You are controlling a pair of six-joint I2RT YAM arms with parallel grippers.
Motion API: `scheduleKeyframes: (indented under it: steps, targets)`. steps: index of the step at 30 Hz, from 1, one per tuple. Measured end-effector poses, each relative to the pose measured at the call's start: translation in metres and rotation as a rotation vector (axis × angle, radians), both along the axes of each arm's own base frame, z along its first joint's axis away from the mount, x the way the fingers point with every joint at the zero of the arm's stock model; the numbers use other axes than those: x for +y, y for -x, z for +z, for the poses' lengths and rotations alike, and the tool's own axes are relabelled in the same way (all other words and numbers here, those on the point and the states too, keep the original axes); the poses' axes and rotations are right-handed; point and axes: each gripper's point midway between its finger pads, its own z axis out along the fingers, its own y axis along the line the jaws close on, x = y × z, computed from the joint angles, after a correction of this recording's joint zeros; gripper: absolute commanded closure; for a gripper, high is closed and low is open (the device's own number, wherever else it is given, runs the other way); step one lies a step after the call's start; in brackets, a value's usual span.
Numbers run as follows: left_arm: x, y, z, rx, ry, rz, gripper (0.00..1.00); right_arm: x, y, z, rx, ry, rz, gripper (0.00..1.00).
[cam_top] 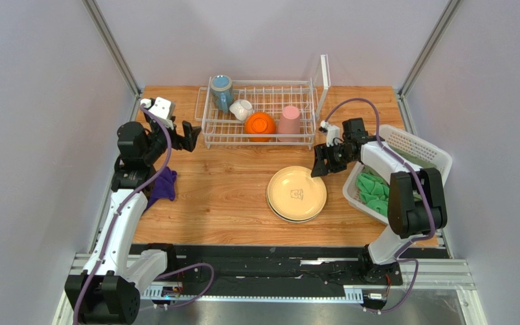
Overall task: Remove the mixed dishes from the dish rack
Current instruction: Place the plate at the center of the board, then pick up the cup from the dish rack.
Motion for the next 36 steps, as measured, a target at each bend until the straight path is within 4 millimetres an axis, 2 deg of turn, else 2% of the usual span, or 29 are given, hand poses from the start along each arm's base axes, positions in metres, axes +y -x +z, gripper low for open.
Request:
scheduleKeyframes:
  steps: [5, 9, 13, 14, 16, 20, 29, 32, 36]
  targets:
    - [0.000, 0.000, 0.000, 0.000, 0.000, 0.000, 0.02, 0.006, 0.000, 0.016, -0.061, 0.018, 0.017, 0.31]
    - [0.000, 0.000, 0.000, 0.000, 0.000, 0.000, 0.01, 0.013, 0.000, 0.039, -0.145, 0.029, 0.036, 0.26]
    - [0.000, 0.000, -0.004, 0.016, -0.001, -0.002, 0.01, 0.017, 0.000, 0.064, -0.235, 0.038, 0.044, 0.17]
    - [-0.001, 0.000, -0.007, 0.027, -0.002, -0.004, 0.01, 0.018, -0.001, 0.069, -0.256, 0.042, 0.044, 0.10]
    - [-0.001, -0.001, -0.012, 0.047, -0.002, -0.008, 0.01, 0.019, -0.003, 0.079, -0.291, 0.049, 0.047, 0.05]
    - [-0.003, -0.003, -0.019, 0.078, -0.001, -0.017, 0.01, 0.023, -0.016, 0.106, -0.372, 0.064, 0.044, 0.01]
    - [-0.004, -0.003, -0.024, 0.102, -0.002, -0.024, 0.01, 0.042, -0.063, 0.189, -0.594, 0.061, 0.022, 0.01]
    - [-0.004, -0.003, -0.025, 0.105, -0.001, -0.028, 0.01, 0.052, -0.083, 0.201, -0.626, 0.068, 0.019, 0.01]
    - [-0.005, -0.004, -0.028, 0.112, -0.002, -0.030, 0.01, 0.063, -0.097, 0.197, -0.625, 0.096, 0.028, 0.01]
